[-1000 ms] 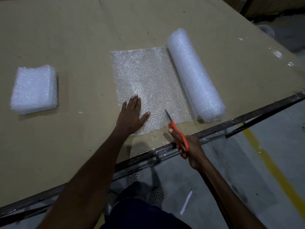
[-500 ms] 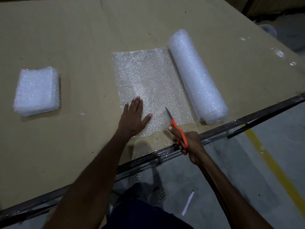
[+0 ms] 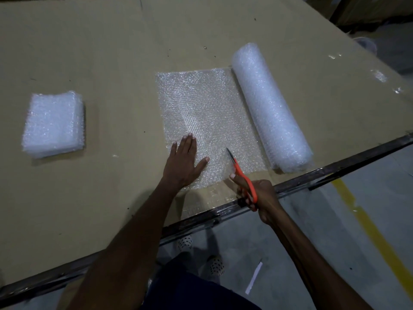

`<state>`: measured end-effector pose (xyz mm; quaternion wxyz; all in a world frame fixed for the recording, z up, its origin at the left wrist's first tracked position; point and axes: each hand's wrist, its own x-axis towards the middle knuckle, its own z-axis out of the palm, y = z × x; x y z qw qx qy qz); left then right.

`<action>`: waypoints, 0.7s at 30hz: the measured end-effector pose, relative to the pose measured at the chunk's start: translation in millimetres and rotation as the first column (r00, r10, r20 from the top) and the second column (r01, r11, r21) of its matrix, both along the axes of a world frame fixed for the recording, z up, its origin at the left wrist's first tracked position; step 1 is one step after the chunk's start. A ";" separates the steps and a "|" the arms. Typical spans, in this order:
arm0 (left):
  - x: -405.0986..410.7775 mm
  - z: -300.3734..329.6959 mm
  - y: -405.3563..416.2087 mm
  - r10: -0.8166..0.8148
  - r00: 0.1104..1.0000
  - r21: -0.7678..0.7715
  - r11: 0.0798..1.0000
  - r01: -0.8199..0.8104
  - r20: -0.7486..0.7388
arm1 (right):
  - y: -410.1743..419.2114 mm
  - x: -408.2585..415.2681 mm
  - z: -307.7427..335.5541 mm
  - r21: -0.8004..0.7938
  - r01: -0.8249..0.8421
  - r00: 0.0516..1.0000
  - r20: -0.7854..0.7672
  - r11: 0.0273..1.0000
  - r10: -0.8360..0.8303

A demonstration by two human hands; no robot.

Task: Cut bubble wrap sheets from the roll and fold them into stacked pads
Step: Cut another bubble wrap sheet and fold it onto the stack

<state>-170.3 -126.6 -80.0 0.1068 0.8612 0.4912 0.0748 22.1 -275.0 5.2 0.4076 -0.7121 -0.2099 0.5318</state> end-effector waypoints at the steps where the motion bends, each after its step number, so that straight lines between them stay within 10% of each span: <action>1: 0.0 0.3 -0.1 0.002 1.000 0.004 1.000 -0.002 -0.001 | -0.4 -0.2 0.7 0.000 0.002 1.000 -0.007 1.000 -0.002; 21: 0.2 0.6 -1.2 0.009 1.000 -0.006 1.000 -0.009 0.002 | 27.6 0.1 9.6 -0.009 -0.008 0.998 -0.066 1.000 0.007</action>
